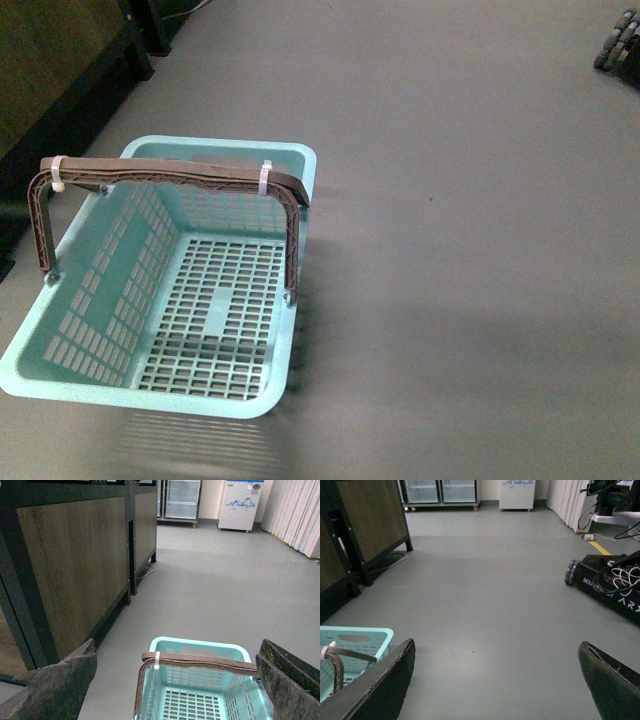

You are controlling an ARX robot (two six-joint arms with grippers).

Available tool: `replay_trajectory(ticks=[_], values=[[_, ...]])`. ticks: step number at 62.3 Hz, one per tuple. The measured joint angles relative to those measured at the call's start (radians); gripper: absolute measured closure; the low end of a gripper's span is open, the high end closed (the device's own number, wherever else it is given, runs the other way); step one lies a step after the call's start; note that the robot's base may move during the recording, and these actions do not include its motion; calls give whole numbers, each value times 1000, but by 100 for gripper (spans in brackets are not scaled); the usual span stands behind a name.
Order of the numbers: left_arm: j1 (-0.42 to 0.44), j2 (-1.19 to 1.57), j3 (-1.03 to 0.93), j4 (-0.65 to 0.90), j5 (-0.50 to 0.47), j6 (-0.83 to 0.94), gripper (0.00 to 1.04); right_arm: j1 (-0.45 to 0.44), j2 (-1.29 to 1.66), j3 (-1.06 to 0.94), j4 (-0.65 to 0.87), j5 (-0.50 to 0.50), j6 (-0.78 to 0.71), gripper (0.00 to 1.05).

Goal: Pick mango and avocado into basket

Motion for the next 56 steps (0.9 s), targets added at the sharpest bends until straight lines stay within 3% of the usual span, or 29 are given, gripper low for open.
replay_trajectory(ticks=[32,39,44,56], values=[[0,0,0,0,1,-1,8,0,0,0,0,0,0,9],[113,218,140,-337,357,-245,8,0,0,0,0,-3,0,9],[151,328,180,-385,502,-438,8,0,0,0,0,-2,0,9],[140,574,293,-114,492,-812,8,0,0,0,0,-2,0,9]])
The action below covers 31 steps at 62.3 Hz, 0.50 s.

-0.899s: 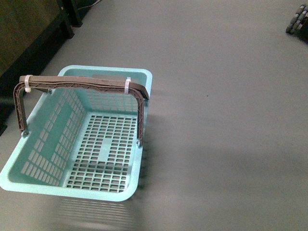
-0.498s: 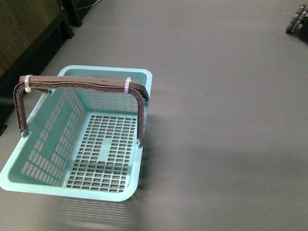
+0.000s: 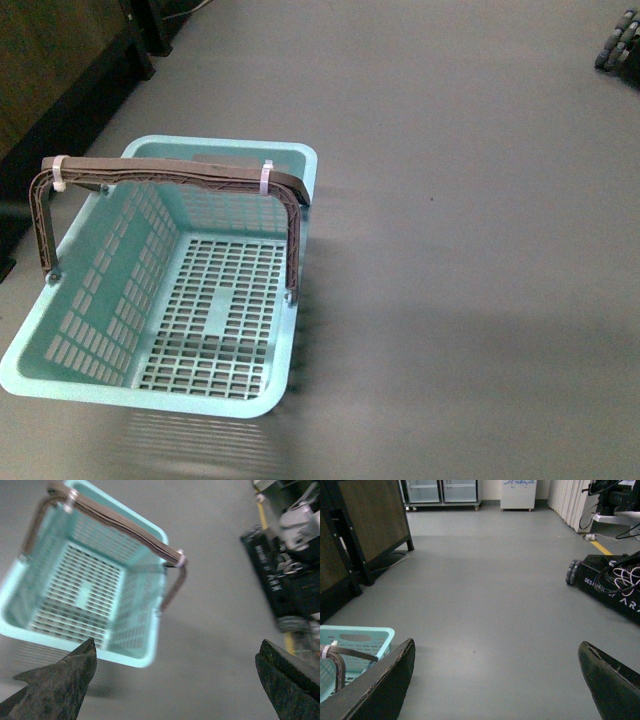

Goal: Pick mango and avocado into basket

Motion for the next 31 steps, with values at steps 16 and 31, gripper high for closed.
replay_trajectory(ticks=[16,31], values=[[-100,564,75,474,-175,-261,8,0,0,0,0,0,0,9],[-193,1060,195,746,-338,-418,8,0,0,0,0,0,0,9]])
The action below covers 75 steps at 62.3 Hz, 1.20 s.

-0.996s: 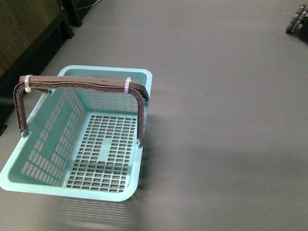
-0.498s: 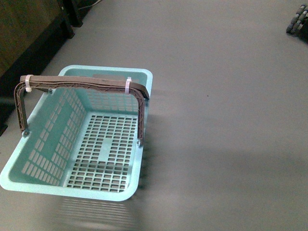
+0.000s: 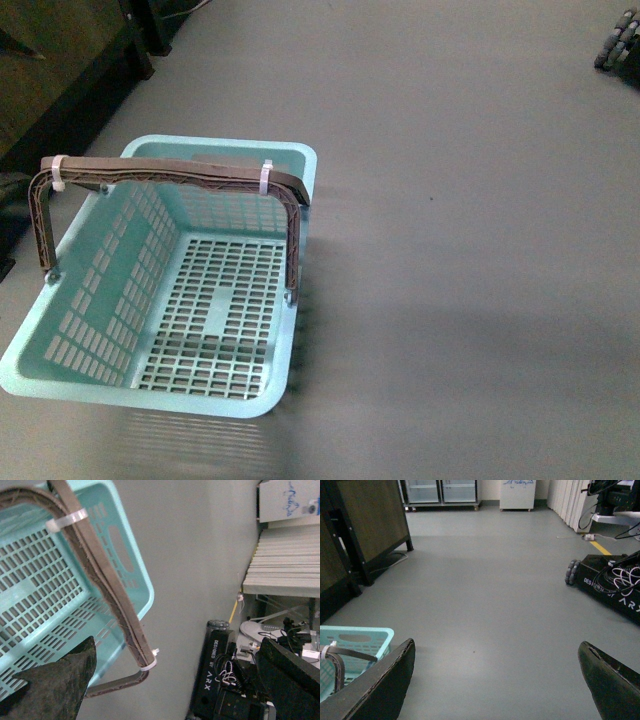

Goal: Pick mango and avocado into basket

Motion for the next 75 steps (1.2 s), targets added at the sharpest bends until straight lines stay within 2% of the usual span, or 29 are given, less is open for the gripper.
replay_trajectory(ticks=[33,47,56,68,72,75], values=[[-118,553,392,40,-134,-73,8,0,0,0,0,0,0,9],[-131,655,511,-3,-176,-89,10,0,0,0,0,0,0,9],[-137,676,558,-43,-188,-100,34,0,0,0,0,0,0,9],[-152,669,557,-80,-183,-173,81,0,0,0,0,0,0,9],[-156,633,526,-92,-175,-201,88,0,0,0,0,0,0,9],[-158,590,496,-100,-178,-184,89,0,0,0,0,0,0,9]])
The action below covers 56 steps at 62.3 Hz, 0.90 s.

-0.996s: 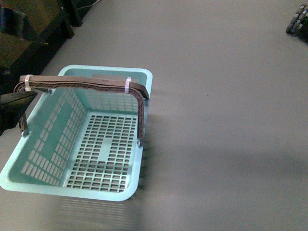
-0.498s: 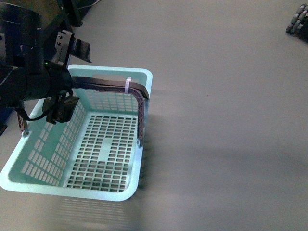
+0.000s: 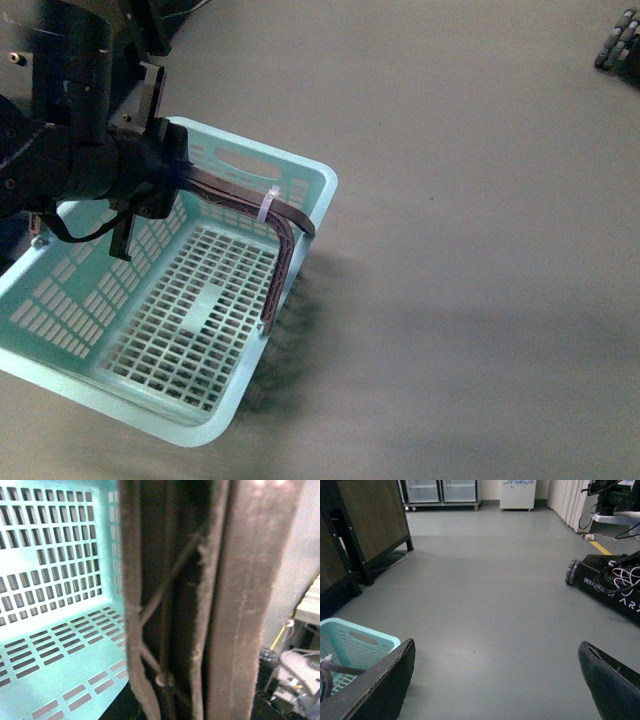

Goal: Pick mango and avocado into basket

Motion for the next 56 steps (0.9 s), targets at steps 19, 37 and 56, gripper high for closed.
replay_trajectory(ticks=[19,37,56], values=[[34,-542,-267,-167,27,-110,89,0,0,0,0,0,0,9],[134,-1010,-313,-465,53,-132,89,0,0,0,0,0,0,9],[246,-1342,-230,-769,174,-121,89,0,0,0,0,0,0,9]])
